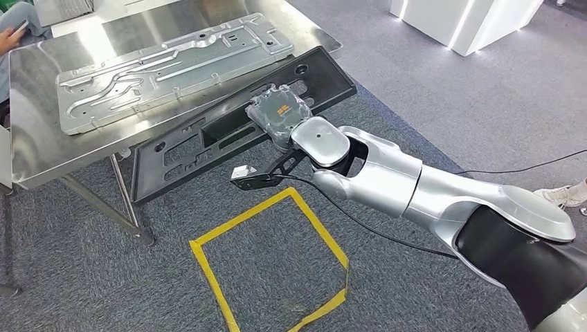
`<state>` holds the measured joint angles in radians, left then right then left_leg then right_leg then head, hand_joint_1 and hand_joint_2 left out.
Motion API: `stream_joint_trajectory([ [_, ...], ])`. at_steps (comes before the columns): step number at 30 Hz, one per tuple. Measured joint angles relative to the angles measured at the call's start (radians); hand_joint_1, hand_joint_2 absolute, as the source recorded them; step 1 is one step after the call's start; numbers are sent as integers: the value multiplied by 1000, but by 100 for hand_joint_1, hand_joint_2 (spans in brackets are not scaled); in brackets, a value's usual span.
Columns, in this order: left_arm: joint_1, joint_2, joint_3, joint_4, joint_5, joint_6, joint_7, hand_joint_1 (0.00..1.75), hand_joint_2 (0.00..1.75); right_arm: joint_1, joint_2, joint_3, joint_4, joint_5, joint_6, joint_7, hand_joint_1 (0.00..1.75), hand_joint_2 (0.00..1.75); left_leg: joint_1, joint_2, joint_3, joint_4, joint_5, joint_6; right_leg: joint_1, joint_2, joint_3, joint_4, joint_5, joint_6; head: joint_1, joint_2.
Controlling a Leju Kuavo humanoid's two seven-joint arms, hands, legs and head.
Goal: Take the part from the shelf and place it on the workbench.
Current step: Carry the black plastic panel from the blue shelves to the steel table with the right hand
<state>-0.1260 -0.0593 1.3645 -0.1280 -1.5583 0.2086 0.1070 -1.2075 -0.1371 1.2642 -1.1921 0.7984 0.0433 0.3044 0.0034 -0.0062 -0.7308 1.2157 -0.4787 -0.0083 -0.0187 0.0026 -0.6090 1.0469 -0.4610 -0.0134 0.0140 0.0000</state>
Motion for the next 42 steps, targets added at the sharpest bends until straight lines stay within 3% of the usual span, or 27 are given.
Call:
stream_joint_trajectory([
  [2,1,1,0,0,0,0,3,0,175,-3,0,0,0,0,0,0,175,175,-6,1,56,-131,64,17,2,0,14,-5,-8,4,0,0],
  [3,0,2,0,0,0,0,4,0,175,-4,1,0,0,0,0,0,175,175,-10,1,75,-170,74,24,2,-1,17,-9,-10,8,0,0],
  [5,-2,3,0,0,0,0,5,0,175,-4,1,0,1,0,0,0,175,175,-18,1,87,-193,68,32,2,-2,20,-18,-10,18,-1,0],
  [8,0,4,0,0,0,0,7,0,175,-3,3,0,0,0,0,0,175,175,-14,1,113,-223,68,37,7,-3,29,-23,-19,33,0,0],
  [10,1,3,0,0,0,0,9,0,175,-7,4,0,1,0,-1,0,175,175,-11,2,139,-245,68,42,15,-1,-11,55,-56,38,3,0],
  [12,-2,3,1,0,0,-1,11,0,175,-6,3,0,2,0,-1,0,175,175,-15,1,148,-247,61,51,18,0,-95,191,-98,37,4,0],
  [13,-3,3,1,0,0,-1,11,0,175,-1,3,0,2,0,-1,0,175,175,-16,1,150,-245,57,55,17,0,-130,237,-101,35,4,0],
  [14,-4,3,2,0,0,-2,12,0,175,4,3,0,3,0,-1,0,175,175,-17,-1,153,-241,51,56,17,0,-148,246,-85,34,4,0],
  [15,-3,3,2,0,0,-2,13,0,175,9,3,0,3,0,-1,0,175,175,-17,-3,157,-236,43,56,15,0,-143,214,-50,32,5,0],
  [16,-2,3,2,0,0,-2,14,0,175,11,3,0,3,0,-1,0,175,175,-16,-5,161,-228,34,54,13,0,-120,148,-3,31,5,0],
  [18,0,3,2,0,1,-2,16,0,175,9,4,0,4,0,-1,0,175,175,-19,-8,161,-211,16,46,12,0,-65,25,54,26,4,0],
  [19,-1,3,3,0,2,-3,17,0,175,8,4,0,4,0,-1,0,175,175,-20,-8,159,-204,9,42,13,1,-50,-6,61,23,3,0],
  [22,-3,4,3,0,3,-3,18,0,175,9,5,0,5,0,-1,0,175,175,-21,-9,158,-203,-1,32,13,2,-43,-18,53,10,3,0],
  [24,-2,3,3,0,4,-3,19,0,175,8,5,0,6,0,0,0,175,175,-20,-7,147,-171,-23,19,7,2,-33,-25,51,2,0,0],
  [27,-3,2,4,0,5,-6,20,0,175,5,6,0,8,0,1,-1,175,175,-7,-2,55,4,-90,-3,3,1,-19,-29,42,-5,-3,0],
  [28,-3,3,4,0,5,-8,19,0,175,7,7,1,8,0,1,-2,175,175,-3,-1,22,54,-97,-8,2,1,-15,-28,38,-5,-3,0],
  [29,-2,3,4,0,5,-10,19,0,175,10,7,1,9,0,2,-2,175,175,0,0,3,72,-86,-11,1,1,-10,-28,33,-4,-3,0],
  [30,-1,3,4,0,6,-12,19,0,175,13,7,1,10,0,3,-3,175,175,3,0,4,49,-56,-13,0,1,-4,-28,29,-1,-3,0],
  [32,1,3,5,0,6,-16,18,0,175,13,7,1,10,0,3,-3,175,175,6,1,49,-78,27,-13,-2,2,10,-28,18,6,-3,0],
  [34,0,3,5,0,6,-16,18,0,175,9,6,1,10,0,3,-3,175,175,2,2,94,-182,64,-6,-2,2,16,-28,11,16,-3,0],
  [36,-2,3,6,0,6,-18,17,0,175,7,6,1,10,0,4,-3,175,175,-4,1,106,-204,58,6,-1,1,17,-31,8,27,-4,0],
  [39,-1,4,6,0,6,-20,18,0,175,7,6,1,10,0,6,-3,175,175,1,2,121,-219,58,26,0,0,10,-8,-11,40,-2,0],
  [40,-1,4,6,0,6,-20,19,0,175,6,6,1,10,1,6,-3,175,175,3,2,127,-224,58,33,1,0,-10,33,-31,42,-1,0],
  [42,-2,4,6,0,6,-20,20,0,175,8,4,1,10,3,9,-3,175,175,0,3,131,-224,52,44,2,0,-85,165,-80,41,0,0],
])
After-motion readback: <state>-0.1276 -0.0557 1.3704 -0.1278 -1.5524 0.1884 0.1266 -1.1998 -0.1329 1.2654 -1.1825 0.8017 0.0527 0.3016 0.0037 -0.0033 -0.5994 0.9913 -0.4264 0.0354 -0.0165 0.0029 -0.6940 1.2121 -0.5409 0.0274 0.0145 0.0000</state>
